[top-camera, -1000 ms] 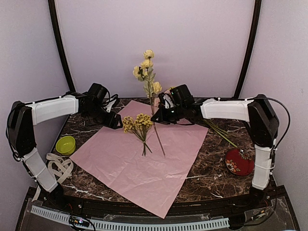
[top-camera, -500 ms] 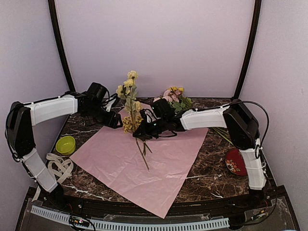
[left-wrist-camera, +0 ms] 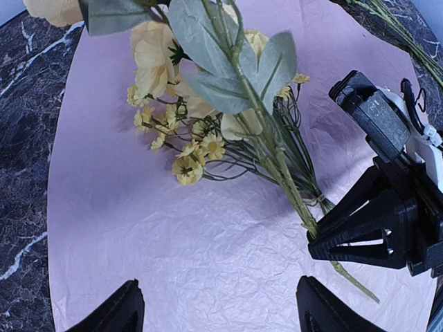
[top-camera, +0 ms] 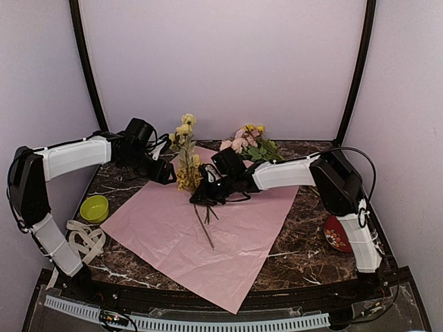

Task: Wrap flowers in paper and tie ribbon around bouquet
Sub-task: Place the fake flower on the flattened wrapping paper, then pick up the fake flower from the center of the board.

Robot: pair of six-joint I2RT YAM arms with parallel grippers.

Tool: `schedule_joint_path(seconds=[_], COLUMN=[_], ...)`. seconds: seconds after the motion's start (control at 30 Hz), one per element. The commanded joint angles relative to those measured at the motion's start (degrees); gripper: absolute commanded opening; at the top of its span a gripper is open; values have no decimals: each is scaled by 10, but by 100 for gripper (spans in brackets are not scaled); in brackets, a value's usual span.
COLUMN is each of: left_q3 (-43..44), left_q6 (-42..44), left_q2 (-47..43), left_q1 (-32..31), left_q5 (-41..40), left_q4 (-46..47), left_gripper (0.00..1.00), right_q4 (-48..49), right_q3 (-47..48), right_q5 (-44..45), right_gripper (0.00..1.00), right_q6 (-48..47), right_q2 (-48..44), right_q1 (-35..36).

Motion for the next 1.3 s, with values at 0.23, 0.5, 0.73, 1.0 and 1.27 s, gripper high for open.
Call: schedule_joint_path(seconds=[0.23,0.5,0.73,1.0,1.27], left_q3=[6,6,6,7,8], left_q6=[1,3,2,3,5], left_q2=[-25,-30,-31,-23,-13], left_q1=[4,4,5,5,4], left_q5=[4,0,2,-1,-2], left_q4=[-10,-11,-11,-12,-13], left_gripper=[78,78,78,78,78], right_q4=[-21,-71,-267,-358,-394], right_q3=[11,-35,-23,105,184], right_q5=[57,81,216,303,278], right_gripper=[33,32,30,32,39], right_q6=[-46,-134,-294,-407,-433], right_q2=[-40,-146,-176,-81,-6], right_q1=[4,-94,-252,-344,-353])
